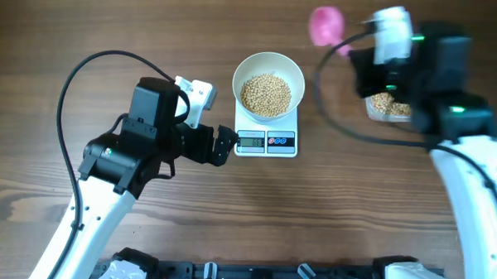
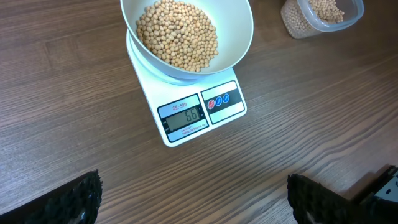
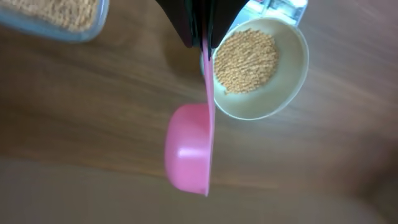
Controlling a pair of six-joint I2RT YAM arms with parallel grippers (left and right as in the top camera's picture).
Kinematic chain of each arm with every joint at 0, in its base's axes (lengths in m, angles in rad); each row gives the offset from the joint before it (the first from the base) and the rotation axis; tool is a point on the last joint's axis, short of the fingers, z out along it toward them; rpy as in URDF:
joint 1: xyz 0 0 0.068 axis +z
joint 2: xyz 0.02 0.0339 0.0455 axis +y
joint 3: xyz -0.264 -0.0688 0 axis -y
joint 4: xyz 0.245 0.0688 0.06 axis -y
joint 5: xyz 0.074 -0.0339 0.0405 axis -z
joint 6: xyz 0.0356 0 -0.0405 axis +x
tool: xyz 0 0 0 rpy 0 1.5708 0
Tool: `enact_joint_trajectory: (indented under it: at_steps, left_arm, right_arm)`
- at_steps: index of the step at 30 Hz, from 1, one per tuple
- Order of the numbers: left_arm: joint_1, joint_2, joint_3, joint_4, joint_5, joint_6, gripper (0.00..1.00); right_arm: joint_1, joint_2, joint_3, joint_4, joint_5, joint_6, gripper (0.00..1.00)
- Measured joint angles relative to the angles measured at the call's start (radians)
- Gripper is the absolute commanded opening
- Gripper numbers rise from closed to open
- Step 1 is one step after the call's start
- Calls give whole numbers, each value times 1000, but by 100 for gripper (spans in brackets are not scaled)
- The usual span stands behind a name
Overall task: Scoop item into bowl and weigh 150g on scale
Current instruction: 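Return the empty scoop right to the soybean tub, then scoop soybeans from the tub with the pink scoop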
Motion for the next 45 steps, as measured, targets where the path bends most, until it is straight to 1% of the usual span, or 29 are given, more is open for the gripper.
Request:
enact_joint_trajectory:
  at_steps: [3,7,10,13,17,20,26,33,38,45]
  left_arm:
    - [0,0,0,0,0,0,100]
    - [0,0,0,0,0,0,100]
    - [0,0,0,0,0,0,100]
    - [0,0,0,0,0,0,100]
    - [0,0,0,0,0,0,100]
    - [0,0,0,0,0,0,100]
    - [0,0,0,0,0,0,100]
    - [0,0,0,0,0,0,100]
    - [0,0,0,0,0,0,100]
    - [0,0,0,0,0,0,100]
  right_arm:
    - [-132,-2,1,-65,-146,36,4]
    - [-253,1,1,-109,-214,47,4]
    - [-322,1,1,-129,-164,44,4]
    - [-353,2,1,-167,-25,-18,4]
    - [-353,7,1,-199,126,-84,4]
    - [-353,41,1,-238,200,-113,4]
    - [-352,119,1,-330,255,-127,4]
    - [-326,166,1,-309,356,-150,4]
    - [-262,192,1,-266,429,-172,4]
    - [-164,251,1,-262,566,-187,4]
